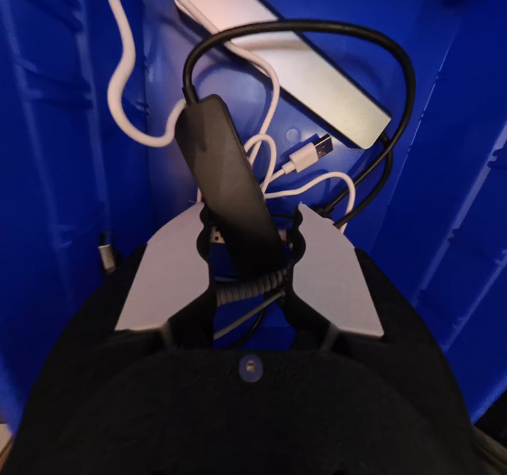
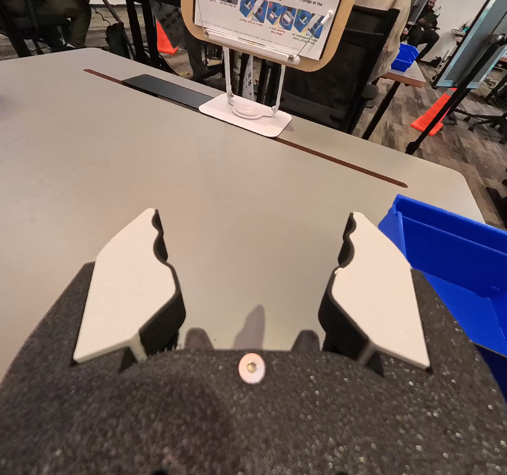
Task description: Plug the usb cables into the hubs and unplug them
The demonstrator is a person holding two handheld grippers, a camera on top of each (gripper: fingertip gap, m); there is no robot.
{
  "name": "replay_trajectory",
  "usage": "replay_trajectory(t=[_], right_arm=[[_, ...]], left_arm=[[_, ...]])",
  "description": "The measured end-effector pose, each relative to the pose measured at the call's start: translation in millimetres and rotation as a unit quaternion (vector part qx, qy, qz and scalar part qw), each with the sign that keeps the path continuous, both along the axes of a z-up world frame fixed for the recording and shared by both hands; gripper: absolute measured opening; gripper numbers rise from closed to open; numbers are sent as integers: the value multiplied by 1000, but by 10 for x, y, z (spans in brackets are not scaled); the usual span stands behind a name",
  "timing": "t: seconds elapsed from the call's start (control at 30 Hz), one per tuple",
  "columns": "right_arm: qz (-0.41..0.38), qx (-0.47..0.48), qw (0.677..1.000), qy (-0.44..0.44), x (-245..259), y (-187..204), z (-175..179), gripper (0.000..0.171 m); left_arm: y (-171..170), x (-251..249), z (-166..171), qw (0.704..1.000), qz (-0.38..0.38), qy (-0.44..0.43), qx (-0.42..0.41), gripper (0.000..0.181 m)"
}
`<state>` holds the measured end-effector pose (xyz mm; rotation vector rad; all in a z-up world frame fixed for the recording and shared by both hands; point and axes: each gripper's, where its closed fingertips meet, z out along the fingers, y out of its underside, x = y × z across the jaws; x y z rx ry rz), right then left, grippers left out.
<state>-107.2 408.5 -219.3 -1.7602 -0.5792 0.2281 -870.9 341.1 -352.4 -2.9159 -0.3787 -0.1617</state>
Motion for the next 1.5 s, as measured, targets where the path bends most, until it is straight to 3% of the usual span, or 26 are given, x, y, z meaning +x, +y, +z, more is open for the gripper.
replay_trajectory(t=[0.37,0.7,1.2,1.5], right_arm=[[-1,7,1000,19,113,-56,0,121],[2,12,1000,19,72,-96,49,121],[10,17,1000,7,-78,-130,142,120],[10,19,1000,1,-110,-157,178,120]], left_arm=[[21,68,62,992,9,-99,75,35],[159,56,826,967,-25,-103,230,35],[325,233,2447,890,-66,-161,422,34],[352,485,2649,885,-109,-149,428,34]])
